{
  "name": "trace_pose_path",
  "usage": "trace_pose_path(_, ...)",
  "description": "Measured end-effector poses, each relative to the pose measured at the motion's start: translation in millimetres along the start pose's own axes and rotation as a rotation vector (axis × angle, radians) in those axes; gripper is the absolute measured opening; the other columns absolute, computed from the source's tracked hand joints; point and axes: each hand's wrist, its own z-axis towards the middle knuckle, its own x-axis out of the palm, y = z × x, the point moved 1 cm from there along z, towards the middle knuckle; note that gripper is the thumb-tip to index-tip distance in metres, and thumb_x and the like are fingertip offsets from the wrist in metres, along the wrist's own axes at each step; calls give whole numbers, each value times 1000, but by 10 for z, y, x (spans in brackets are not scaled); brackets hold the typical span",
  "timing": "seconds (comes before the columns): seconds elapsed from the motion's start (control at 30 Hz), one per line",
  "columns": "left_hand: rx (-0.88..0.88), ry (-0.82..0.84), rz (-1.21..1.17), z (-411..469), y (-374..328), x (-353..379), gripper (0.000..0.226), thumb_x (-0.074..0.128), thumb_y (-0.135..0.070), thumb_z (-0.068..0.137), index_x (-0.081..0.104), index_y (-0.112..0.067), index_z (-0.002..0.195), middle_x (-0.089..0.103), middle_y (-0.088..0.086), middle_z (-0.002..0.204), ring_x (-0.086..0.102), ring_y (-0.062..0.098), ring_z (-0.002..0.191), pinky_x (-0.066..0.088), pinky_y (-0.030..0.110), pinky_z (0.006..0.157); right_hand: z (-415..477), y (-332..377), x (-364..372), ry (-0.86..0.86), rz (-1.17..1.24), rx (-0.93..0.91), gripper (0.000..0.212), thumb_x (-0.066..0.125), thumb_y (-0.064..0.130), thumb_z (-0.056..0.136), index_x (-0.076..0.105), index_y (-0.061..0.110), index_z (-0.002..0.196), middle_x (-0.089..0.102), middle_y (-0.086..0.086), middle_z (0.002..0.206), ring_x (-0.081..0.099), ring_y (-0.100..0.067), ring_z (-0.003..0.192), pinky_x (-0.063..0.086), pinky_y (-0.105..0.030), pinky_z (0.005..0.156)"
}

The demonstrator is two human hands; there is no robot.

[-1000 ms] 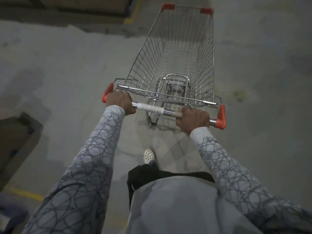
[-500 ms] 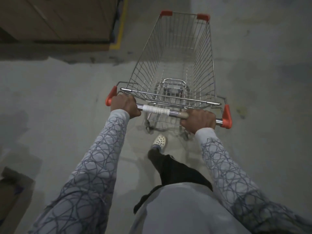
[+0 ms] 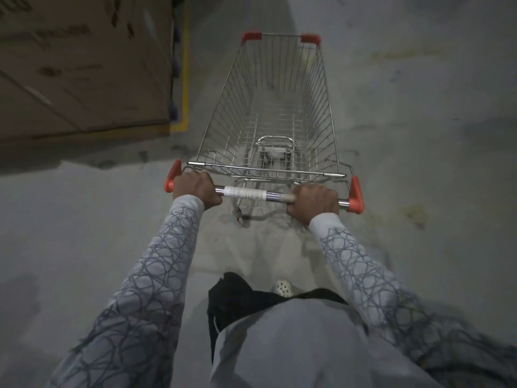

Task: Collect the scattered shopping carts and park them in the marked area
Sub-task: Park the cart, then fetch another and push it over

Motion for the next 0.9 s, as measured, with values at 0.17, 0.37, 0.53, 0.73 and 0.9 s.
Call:
trace_pose_path(0.17,56,-11,20,1225,626,-216,40,58,-52,66,70,-21,87,67,3,89,65,25,80,47,29,66,1006,575,-172,-20,10,17,35,53,48,85,68,25,106,70,-4,93,66,-26,87,35,-33,70)
trace_pose_path(0.37,159,-51,75,2721,1230,-606,43,62,-53,68,72,-20,93,68,5,100,66,27,91,44,31,67,2251,1233,-430,-15,40,146,40,50,54,87,69,23,105,71,-5,90,69,-26,85,39,-33,68)
trace_pose_path(0.53,220,-27,89,3870,1505,-936,44,58,-52,67,70,-21,96,68,3,102,67,24,93,43,33,69,3123,1597,-691,10,77,220,36,49,50,87,70,22,98,70,-4,88,67,-27,83,38,-33,67)
trace_pose_path(0.73,329,-67,116,5252,1542,-1373,39,55,-48,66,68,-21,91,67,1,98,66,19,96,45,34,82,4258,1728,-955,8,102,319,36,49,50,89,69,21,93,69,-2,84,66,-26,81,33,-31,66)
trace_pose_path(0.9,354,-128,150,6592,1440,-1809,34,48,-47,59,66,-23,74,60,-7,76,65,15,84,34,40,102,5401,1657,-1183,-29,139,335,37,45,50,93,66,20,98,71,-5,90,68,-29,85,37,-34,68)
